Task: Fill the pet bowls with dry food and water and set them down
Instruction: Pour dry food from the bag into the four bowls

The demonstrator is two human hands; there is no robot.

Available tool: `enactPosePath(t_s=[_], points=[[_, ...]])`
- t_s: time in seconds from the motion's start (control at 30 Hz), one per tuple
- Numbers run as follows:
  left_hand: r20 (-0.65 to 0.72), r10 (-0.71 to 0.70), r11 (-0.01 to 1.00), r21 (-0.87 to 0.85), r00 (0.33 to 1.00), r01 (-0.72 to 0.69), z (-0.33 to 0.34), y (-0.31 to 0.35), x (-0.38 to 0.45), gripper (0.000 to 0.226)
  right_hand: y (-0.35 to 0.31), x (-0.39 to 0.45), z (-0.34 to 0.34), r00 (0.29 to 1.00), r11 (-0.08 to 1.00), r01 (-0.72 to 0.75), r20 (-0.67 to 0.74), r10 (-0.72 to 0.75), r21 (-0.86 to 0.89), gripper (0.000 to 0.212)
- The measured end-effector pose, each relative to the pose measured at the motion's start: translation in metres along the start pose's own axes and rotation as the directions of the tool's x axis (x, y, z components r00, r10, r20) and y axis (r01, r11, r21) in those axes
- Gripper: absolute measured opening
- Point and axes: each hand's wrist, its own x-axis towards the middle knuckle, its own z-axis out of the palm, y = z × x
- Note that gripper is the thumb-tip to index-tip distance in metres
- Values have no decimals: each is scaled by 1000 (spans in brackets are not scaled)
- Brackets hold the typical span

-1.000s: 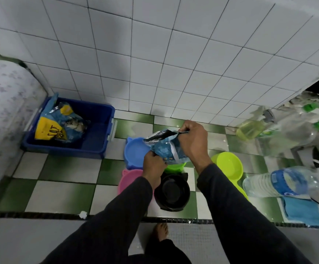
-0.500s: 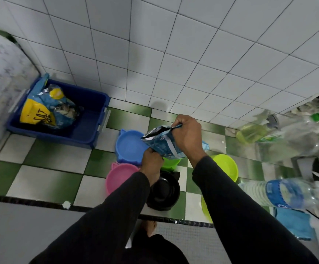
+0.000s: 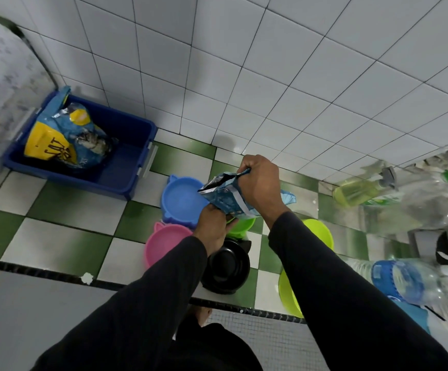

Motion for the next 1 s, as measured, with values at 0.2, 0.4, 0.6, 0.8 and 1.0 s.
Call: enactPosePath(t_s=[0.2,0.4,0.6,0.8,1.0], points=[[1,-48,993,-109,999,48,0,-1,0,33,-6,1,5,999,998,27,27,-26,-61,10],[-39,-75,985,-160,996,68,-1,-3,0,38,-9,2,12,998,994,29,55,-24,-103,15],[-2,-113,972,-206,994,110,-6,-3,1,39,-15,4,13,998,993,31,56,-25,-113,15],[18,-99,963,-252,995,100,-5,-2,1,42,-23,8,17,996,985,42,83,-29,-166,13],[18,-94,958,-270,995,95,-6,-3,3,44,-28,6,19,994,978,72,89,-56,-195,19]])
